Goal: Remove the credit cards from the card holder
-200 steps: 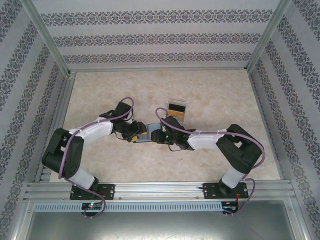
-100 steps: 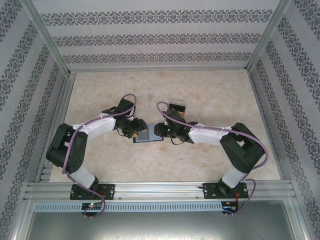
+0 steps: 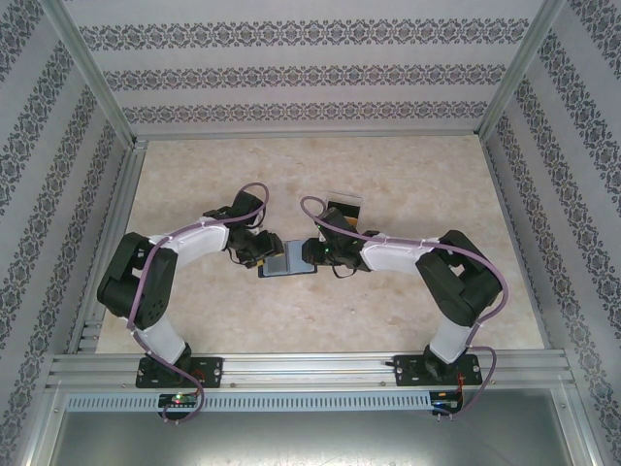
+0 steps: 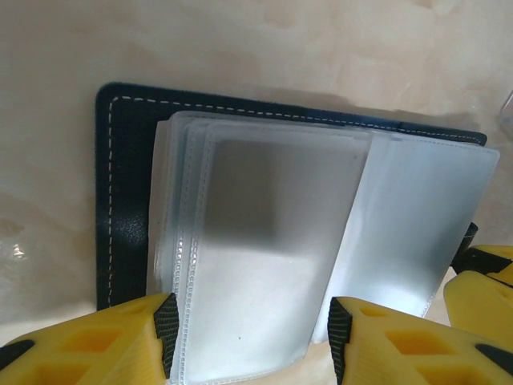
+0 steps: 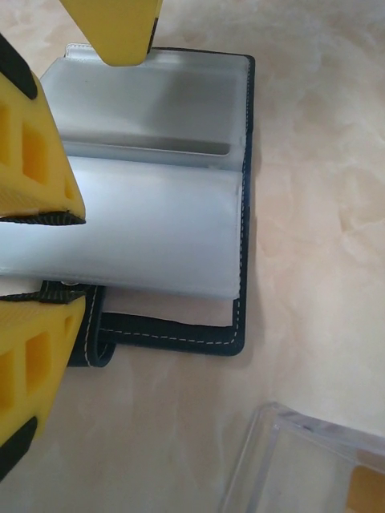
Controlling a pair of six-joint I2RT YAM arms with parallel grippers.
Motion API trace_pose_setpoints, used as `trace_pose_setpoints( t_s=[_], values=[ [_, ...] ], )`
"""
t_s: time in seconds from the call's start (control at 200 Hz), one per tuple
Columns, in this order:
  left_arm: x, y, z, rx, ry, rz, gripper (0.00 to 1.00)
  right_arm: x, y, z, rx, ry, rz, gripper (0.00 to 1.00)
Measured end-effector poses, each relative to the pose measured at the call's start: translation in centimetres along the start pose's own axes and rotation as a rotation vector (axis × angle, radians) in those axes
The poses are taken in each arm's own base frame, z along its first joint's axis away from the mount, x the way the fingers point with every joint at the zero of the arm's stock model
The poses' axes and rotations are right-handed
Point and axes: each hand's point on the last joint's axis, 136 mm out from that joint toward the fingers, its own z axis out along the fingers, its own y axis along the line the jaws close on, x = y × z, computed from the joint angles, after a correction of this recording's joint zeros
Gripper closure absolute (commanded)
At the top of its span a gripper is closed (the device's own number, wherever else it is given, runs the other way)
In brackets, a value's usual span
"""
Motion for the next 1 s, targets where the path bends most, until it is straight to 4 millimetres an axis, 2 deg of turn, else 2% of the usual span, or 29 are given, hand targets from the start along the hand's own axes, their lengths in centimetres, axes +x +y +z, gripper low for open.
trace_pose_setpoints(
  t_s=[0.33,0.769,0.999],
  values=[
    [0.2,0.4,0.8,-0.012,0.021,0.006,0.46,0.4,-0.3,0.4,0.007,0.014,-0.002,0.69],
    [0.3,-0.7,1.2,0.050,0.042,0.016,0.46,0.6,-0.4,0.9,0.007,0.028,0.000,0.69],
    [0.1,-0.3,0.7,0.020,0.015,0.027,0.46,0.6,-0.4,1.0,0.010,0.031,0.000,0.77]
  ],
)
